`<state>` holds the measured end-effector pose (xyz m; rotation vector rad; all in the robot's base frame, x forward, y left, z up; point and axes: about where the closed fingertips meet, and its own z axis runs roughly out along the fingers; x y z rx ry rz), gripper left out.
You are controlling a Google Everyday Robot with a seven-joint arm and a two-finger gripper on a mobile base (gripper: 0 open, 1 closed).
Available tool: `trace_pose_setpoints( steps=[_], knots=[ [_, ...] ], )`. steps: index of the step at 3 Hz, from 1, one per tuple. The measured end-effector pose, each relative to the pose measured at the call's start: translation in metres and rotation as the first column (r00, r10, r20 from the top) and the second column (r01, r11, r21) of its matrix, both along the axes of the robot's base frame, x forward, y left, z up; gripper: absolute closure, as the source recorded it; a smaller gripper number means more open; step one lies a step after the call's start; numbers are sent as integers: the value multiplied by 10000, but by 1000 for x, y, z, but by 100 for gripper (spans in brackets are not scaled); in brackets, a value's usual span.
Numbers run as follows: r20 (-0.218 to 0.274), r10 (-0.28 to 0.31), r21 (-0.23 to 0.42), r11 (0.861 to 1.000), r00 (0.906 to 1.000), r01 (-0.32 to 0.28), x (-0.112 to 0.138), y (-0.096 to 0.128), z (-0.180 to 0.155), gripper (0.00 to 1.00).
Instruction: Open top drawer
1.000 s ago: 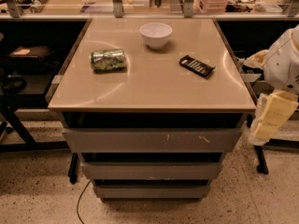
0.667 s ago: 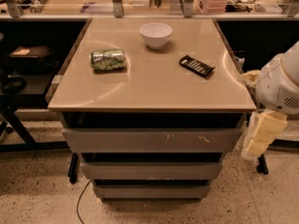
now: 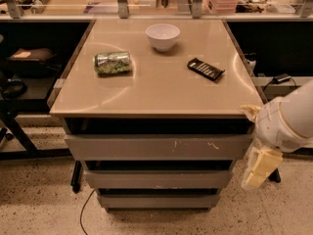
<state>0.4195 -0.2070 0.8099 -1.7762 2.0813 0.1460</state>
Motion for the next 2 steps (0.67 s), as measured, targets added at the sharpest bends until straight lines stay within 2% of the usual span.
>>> trace_pose_setpoints(
  steps=[1, 2],
  knots=[
    [662, 442, 596, 9971, 9968, -482, -6, -1, -34, 0],
    [958, 745, 465, 9958, 9926, -792, -5, -2, -33, 0]
  ],
)
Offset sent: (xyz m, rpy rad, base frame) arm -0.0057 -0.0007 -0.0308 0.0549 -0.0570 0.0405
